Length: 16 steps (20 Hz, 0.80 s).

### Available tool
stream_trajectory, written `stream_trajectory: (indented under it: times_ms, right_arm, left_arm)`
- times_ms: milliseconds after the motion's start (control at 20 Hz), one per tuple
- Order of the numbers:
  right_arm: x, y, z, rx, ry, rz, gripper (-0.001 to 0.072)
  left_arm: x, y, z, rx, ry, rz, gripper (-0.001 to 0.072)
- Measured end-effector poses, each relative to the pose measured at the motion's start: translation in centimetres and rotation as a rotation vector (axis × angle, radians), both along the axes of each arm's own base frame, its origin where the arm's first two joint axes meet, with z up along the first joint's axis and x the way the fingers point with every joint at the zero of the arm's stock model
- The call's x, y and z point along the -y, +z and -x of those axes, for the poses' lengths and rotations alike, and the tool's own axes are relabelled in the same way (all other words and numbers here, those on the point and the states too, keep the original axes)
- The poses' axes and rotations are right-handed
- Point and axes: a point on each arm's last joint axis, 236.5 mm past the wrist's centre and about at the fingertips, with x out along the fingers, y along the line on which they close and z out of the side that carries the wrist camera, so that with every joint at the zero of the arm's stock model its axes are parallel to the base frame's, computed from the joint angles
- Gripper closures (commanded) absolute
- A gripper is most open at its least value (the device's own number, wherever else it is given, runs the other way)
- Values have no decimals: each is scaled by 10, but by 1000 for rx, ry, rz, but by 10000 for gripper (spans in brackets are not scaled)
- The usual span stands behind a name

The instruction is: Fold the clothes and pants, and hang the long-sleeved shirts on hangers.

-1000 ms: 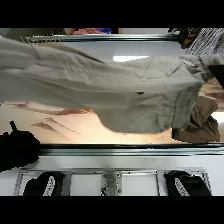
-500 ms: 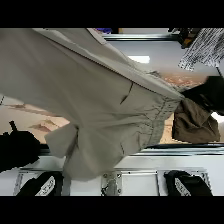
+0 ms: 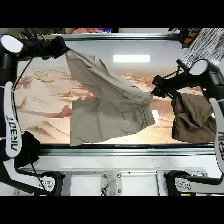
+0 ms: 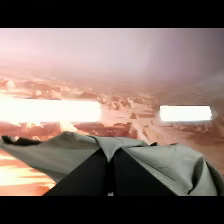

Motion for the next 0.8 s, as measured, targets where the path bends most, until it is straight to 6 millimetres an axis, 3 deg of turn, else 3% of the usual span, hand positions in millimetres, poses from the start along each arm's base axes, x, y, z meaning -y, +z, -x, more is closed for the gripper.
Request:
stream_trajectory:
  times_ms: [150, 350, 600, 800]
  right_arm:
    - [0, -26, -26, 24, -31, -9, 689]
    - [7, -20, -27, 73, 16, 45, 689]
    - [28, -2, 18, 49, 179, 269, 689]
    - [33, 0, 58, 3, 278, 384, 689]
  left_arm:
    - [-9, -32, -7, -62, 6, 1, 699]
    - [-18, -32, 18, -133, -25, -9, 699]
    - [-14, -30, 95, -221, -65, -60, 699]
    - [-1, -59, 169, -316, -102, -84, 698]
